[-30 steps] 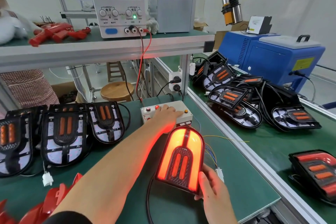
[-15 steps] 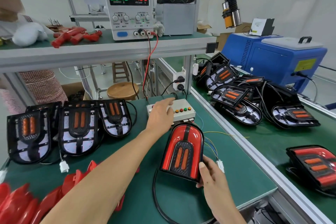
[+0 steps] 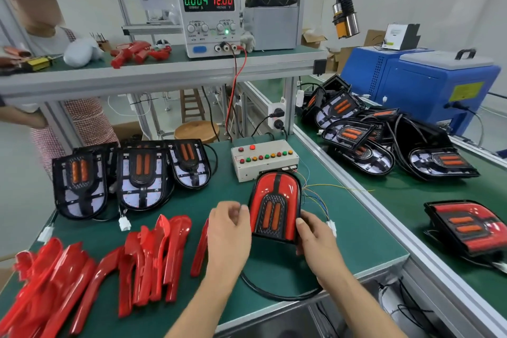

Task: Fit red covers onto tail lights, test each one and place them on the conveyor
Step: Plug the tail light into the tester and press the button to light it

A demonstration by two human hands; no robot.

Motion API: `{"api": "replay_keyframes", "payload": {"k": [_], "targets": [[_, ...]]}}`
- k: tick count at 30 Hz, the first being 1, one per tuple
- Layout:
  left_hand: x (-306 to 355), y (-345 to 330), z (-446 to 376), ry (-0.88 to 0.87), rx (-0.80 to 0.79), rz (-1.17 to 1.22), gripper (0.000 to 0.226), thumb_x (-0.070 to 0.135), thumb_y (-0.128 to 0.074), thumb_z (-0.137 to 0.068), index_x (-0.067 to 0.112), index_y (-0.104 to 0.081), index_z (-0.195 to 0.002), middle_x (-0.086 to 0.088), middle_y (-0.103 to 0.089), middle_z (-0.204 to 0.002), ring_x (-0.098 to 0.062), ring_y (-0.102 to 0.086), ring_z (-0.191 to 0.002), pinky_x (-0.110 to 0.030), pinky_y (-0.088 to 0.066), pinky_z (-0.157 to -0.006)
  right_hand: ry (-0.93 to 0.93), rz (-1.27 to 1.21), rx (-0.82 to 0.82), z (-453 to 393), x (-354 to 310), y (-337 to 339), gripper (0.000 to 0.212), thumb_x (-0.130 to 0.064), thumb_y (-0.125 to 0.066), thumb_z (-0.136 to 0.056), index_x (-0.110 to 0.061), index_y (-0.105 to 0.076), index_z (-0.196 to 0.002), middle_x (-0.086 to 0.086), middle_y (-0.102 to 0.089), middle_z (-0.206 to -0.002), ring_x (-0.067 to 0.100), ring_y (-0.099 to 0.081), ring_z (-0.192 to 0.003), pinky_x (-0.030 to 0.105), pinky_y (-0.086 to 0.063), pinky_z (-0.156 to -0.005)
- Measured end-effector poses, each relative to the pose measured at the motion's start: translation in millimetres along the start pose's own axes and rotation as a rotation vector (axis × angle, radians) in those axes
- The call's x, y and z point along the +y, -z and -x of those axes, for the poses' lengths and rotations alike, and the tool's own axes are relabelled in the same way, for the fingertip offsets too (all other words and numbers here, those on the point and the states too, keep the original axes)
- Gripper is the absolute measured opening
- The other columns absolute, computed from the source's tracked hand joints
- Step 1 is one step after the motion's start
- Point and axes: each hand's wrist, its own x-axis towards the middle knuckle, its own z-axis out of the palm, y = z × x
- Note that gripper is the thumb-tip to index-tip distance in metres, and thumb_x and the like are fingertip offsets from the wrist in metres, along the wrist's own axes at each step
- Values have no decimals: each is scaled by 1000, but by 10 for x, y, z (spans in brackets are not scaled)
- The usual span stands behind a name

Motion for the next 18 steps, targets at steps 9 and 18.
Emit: {"api": "replay_keyframes", "payload": {"k": [9,18], "targets": [[-160,88,568,-152,24,-105,13,18,-68,-95,18,-66,-107,7,-54,-110,-14,-52,-111,-28,-39,-101,19,120,-198,103,-137,-93,27,-15,-47,-105,-18,-72,-98,-19,-64,-58,-7,-52,-48,8,-36,-51],[-181,131,794,-277,48,-103,17,10,-72,-90,26,-68,-93,17,-58,-101,-9,-57,-102,-31,-45,-89,-89,113,-293,103,-204,0,32,-22,-48,-104,-16,-57,-74,7,-41,-64,18,-40,-50,27,-32,-46]]}}
